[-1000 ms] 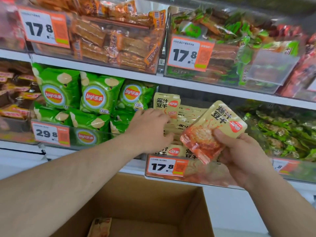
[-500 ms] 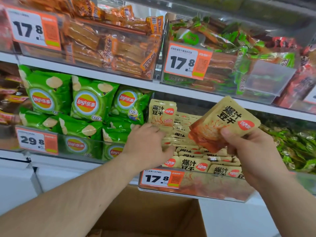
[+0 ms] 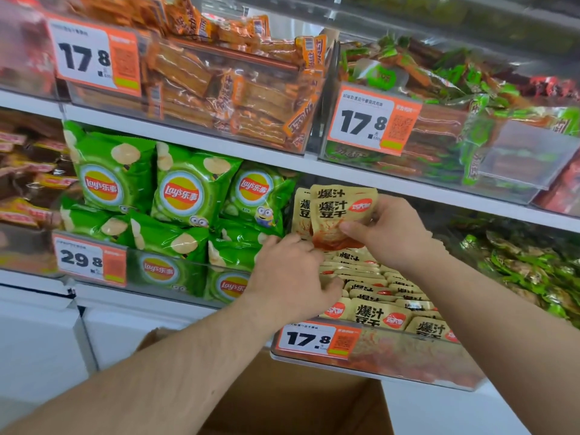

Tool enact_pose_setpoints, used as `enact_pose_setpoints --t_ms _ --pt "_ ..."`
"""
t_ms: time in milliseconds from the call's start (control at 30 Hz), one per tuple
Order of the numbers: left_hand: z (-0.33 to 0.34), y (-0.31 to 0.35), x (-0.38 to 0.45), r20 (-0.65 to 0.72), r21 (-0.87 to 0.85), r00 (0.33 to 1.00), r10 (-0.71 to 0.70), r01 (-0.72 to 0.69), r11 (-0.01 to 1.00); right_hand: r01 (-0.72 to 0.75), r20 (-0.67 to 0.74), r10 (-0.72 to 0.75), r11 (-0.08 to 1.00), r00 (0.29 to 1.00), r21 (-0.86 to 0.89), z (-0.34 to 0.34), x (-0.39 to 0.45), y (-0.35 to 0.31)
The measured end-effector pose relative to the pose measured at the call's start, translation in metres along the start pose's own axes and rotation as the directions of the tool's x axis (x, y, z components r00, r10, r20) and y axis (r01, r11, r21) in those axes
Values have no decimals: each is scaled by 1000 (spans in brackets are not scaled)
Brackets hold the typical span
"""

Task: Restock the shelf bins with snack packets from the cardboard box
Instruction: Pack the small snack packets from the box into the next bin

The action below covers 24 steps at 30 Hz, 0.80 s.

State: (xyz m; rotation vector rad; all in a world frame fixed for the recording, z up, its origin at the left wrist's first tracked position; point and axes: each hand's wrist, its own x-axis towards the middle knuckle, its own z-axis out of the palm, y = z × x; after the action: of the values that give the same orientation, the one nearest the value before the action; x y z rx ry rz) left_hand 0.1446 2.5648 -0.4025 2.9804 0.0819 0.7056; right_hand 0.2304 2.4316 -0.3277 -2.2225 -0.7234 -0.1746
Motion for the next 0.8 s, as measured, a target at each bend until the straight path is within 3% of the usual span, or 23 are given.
enact_pose_setpoints --t_ms 100,300,467,633,800 --pt "0 1 0 -7 9 1000 -3 3 1000 14 30 -12 999 999 -44 6 3 3" --pt "-1 1 0 6 24 1000 -2 2 1000 15 137 -26 996 990 84 14 15 5" --pt "1 2 1 -1 30 1000 -10 10 1000 -29 161 3 986 987 161 19 23 3" --pt "1 1 1 -1 19 1000 -13 13 1000 -11 136 4 999 991 48 29 32 0" --pt "0 1 1 -1 2 1000 -12 12 1000 -83 148 59 983 987 164 33 31 1"
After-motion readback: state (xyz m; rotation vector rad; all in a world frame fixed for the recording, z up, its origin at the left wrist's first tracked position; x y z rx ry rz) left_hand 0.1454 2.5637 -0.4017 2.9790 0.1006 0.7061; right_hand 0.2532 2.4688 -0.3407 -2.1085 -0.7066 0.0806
